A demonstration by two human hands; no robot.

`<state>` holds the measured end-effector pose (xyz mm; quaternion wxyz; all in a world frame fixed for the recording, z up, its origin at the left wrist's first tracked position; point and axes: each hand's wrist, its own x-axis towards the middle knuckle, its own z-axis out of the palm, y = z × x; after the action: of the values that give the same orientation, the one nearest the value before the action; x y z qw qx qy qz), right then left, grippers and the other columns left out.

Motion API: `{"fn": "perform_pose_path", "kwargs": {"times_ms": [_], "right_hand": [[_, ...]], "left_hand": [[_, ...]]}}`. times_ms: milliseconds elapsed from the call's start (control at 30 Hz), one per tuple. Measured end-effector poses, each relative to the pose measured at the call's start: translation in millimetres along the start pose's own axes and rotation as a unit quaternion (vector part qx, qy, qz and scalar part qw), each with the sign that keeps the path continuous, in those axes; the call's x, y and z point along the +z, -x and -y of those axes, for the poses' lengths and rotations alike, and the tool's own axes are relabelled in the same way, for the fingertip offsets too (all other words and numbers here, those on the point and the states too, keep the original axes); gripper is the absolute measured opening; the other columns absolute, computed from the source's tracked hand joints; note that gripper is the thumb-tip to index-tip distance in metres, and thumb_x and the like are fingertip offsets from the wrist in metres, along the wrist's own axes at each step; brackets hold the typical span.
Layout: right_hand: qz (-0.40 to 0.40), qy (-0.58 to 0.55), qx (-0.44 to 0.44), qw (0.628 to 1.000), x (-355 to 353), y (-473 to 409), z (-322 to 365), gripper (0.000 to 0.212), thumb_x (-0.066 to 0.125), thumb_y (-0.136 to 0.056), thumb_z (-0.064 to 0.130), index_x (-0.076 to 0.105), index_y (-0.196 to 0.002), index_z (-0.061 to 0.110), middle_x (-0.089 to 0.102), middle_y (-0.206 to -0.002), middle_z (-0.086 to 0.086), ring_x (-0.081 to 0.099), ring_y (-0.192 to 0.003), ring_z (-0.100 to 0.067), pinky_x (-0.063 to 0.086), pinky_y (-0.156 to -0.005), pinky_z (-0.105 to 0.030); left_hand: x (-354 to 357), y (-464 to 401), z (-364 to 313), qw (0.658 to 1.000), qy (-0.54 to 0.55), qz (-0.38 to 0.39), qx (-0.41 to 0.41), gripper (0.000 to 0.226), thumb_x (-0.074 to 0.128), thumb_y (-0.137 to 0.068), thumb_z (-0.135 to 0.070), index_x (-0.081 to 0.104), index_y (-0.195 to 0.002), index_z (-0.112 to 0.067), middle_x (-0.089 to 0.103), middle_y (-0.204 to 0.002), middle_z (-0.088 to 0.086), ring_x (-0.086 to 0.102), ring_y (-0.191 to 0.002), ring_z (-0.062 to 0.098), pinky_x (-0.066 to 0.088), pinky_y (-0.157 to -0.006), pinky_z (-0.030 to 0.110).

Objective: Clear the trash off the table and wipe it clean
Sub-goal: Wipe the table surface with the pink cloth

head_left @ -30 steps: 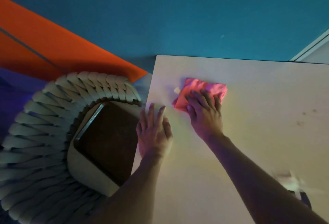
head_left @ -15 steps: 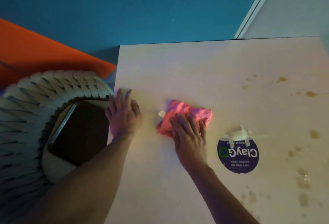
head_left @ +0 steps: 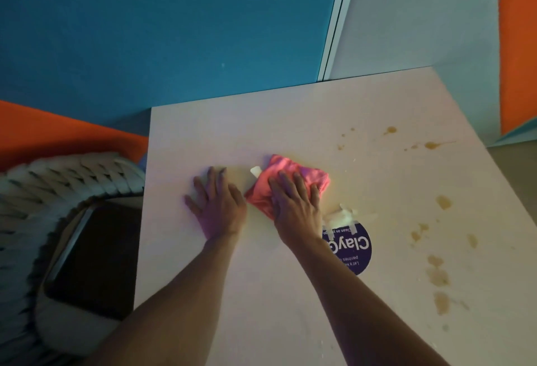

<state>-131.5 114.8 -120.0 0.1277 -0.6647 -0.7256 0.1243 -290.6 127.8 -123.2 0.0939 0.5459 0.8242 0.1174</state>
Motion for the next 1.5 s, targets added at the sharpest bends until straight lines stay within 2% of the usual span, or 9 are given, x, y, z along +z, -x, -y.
{"fn": "perform_pose_path", "kwargs": {"times_ms": [167, 267, 400, 500, 567, 833, 1033, 1267, 1500], "right_hand": [[-0.045, 0.011, 0.001, 0.999, 6.3, -25.8, -24.2, 0.049, 0.032, -0.101, 0.043, 0.047, -0.147, 0.032, 0.042, -0.155, 0.005, 0.032, -0.147, -0.028, 0.016, -0.117, -0.056], [-0.056, 0.030, 0.004, 0.998, 5.9, -43.9, -33.6, 0.051, 0.030, -0.101, 0.042, 0.046, -0.148, 0.029, 0.041, -0.156, 0.002, 0.031, -0.147, -0.030, 0.011, -0.116, -0.056], [-0.080, 0.032, 0.006, 0.996, 2.9, -76.0, -50.7, 0.050, 0.033, -0.102, 0.042, 0.046, -0.149, 0.028, 0.042, -0.156, 0.001, 0.031, -0.147, -0.030, 0.014, -0.118, -0.059], [-0.074, 0.033, 0.022, 0.996, 0.2, -108.7, -66.3, 0.051, 0.035, -0.101, 0.044, 0.046, -0.148, 0.026, 0.044, -0.154, 0.000, 0.033, -0.146, -0.032, 0.016, -0.117, -0.061], [-0.060, 0.037, 0.023, 0.997, -2.6, -130.1, -77.2, 0.053, 0.032, -0.101, 0.044, 0.045, -0.148, 0.026, 0.042, -0.155, -0.001, 0.032, -0.146, -0.032, 0.017, -0.116, -0.062], [-0.021, 0.057, -0.020, 0.998, -17.7, -185.7, -113.6, 0.057, 0.023, -0.102, 0.046, 0.037, -0.153, 0.024, 0.032, -0.161, -0.003, 0.024, -0.149, -0.034, 0.013, -0.117, -0.064], [-0.054, 0.053, -0.023, 0.997, -14.1, -161.3, -102.5, 0.052, 0.032, -0.101, 0.041, 0.047, -0.147, 0.022, 0.042, -0.154, -0.007, 0.036, -0.142, -0.037, 0.022, -0.114, -0.062], [-0.079, 0.042, -0.025, 0.996, -20.3, -71.8, -97.8, 0.048, 0.041, -0.101, 0.039, 0.049, -0.146, 0.024, 0.046, -0.152, -0.004, 0.038, -0.141, -0.034, 0.027, -0.113, -0.058], [-0.030, 0.061, 0.011, 0.998, -32.5, -34.0, -111.5, 0.051, 0.033, -0.101, 0.043, 0.045, -0.149, 0.030, 0.042, -0.155, 0.000, 0.037, -0.143, -0.030, 0.029, -0.113, -0.057]], "left_hand": [[15.4, -28.8, -50.3, 0.997, -0.029, 0.064, -0.018, 0.066, 0.016, -0.097, -0.050, 0.021, -0.160, -0.032, 0.007, -0.171, 0.000, 0.000, -0.156, 0.038, -0.003, -0.115, 0.073], [24.6, -53.1, -73.0, 0.996, -0.056, 0.068, -0.003, 0.062, 0.016, -0.102, -0.053, 0.012, -0.161, -0.035, 0.002, -0.171, 0.000, -0.002, -0.155, 0.039, -0.002, -0.114, 0.075], [37.0, -59.1, -75.2, 0.998, -0.070, 0.003, 0.004, 0.068, 0.016, -0.096, -0.058, 0.030, -0.158, -0.034, 0.021, -0.168, 0.000, 0.016, -0.154, 0.038, 0.008, -0.114, 0.074], [39.2, -58.8, -77.0, 0.998, -0.052, -0.033, 0.008, 0.062, 0.029, -0.098, -0.056, 0.042, -0.153, -0.032, 0.033, -0.164, -0.001, 0.028, -0.151, 0.037, 0.014, -0.113, 0.074], [40.2, -57.3, -75.6, 0.997, -0.062, -0.044, 0.008, 0.060, 0.035, -0.097, -0.054, 0.042, -0.153, -0.033, 0.033, -0.164, -0.002, 0.029, -0.151, 0.036, 0.016, -0.113, 0.074], [36.6, -58.9, -80.4, 0.997, -0.072, -0.028, -0.008, 0.063, 0.028, -0.096, -0.055, 0.037, -0.155, -0.035, 0.029, -0.165, -0.003, 0.023, -0.153, 0.035, 0.015, -0.115, 0.070], [38.9, -60.4, -77.3, 0.997, -0.072, -0.032, -0.013, 0.063, 0.030, -0.096, -0.056, 0.036, -0.155, -0.036, 0.029, -0.166, -0.004, 0.022, -0.153, 0.034, 0.014, -0.116, 0.070], [36.8, -59.7, -74.1, 0.997, -0.070, -0.026, -0.012, 0.063, 0.028, -0.097, -0.056, 0.033, -0.156, -0.036, 0.025, -0.167, -0.005, 0.018, -0.154, 0.033, 0.011, -0.116, 0.070], [31.5, -55.2, -77.3, 0.999, -0.052, -0.004, -0.007, 0.066, 0.024, -0.094, -0.055, 0.031, -0.157, -0.036, 0.020, -0.168, -0.008, 0.012, -0.156, 0.031, 0.003, -0.117, 0.070]]}}
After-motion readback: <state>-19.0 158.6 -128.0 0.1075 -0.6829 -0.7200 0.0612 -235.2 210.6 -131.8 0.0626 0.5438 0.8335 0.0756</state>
